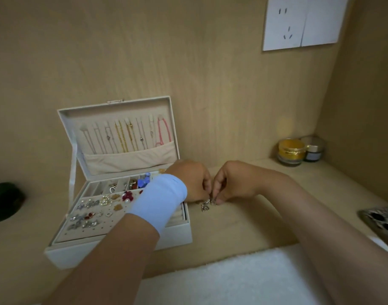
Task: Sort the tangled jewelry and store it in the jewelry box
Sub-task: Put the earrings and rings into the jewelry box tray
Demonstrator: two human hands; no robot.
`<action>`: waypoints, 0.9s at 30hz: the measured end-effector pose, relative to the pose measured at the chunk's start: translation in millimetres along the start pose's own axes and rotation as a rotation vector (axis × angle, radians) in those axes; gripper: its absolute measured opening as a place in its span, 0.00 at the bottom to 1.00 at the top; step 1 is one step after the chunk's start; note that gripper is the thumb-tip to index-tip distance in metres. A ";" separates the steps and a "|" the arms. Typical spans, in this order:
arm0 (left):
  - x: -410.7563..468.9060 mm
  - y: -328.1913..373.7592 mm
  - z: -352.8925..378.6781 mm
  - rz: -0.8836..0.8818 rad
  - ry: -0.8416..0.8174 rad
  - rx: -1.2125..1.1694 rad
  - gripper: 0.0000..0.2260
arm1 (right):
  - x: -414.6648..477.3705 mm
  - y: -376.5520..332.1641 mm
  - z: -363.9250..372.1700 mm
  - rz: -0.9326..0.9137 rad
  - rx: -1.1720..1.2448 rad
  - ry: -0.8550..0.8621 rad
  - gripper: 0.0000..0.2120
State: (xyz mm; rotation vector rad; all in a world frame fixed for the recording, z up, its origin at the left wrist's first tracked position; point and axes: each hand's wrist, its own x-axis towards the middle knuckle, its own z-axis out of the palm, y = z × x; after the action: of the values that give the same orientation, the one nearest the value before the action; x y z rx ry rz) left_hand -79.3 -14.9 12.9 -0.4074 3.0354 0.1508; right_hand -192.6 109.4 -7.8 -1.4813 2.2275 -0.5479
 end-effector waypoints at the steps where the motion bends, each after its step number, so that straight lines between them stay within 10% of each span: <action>1: 0.1 0.5 0.3 0.001 -0.009 -0.004 0.04 | 0.1 1.4 0.5 -0.004 0.026 0.004 0.07; 18: -15.4 -13.1 -8.9 -0.069 0.245 -0.743 0.03 | -10.0 0.5 -19.0 0.057 0.620 0.158 0.07; 27: -24.5 -20.1 -11.7 -0.034 0.225 -0.671 0.06 | -3.0 1.3 -0.4 0.092 -0.048 0.077 0.08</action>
State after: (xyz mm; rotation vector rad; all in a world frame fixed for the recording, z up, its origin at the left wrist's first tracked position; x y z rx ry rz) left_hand -51.1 -29.1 24.9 -0.5397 3.1043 1.2092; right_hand -192.7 112.7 -7.8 -1.3951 2.3703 -0.5337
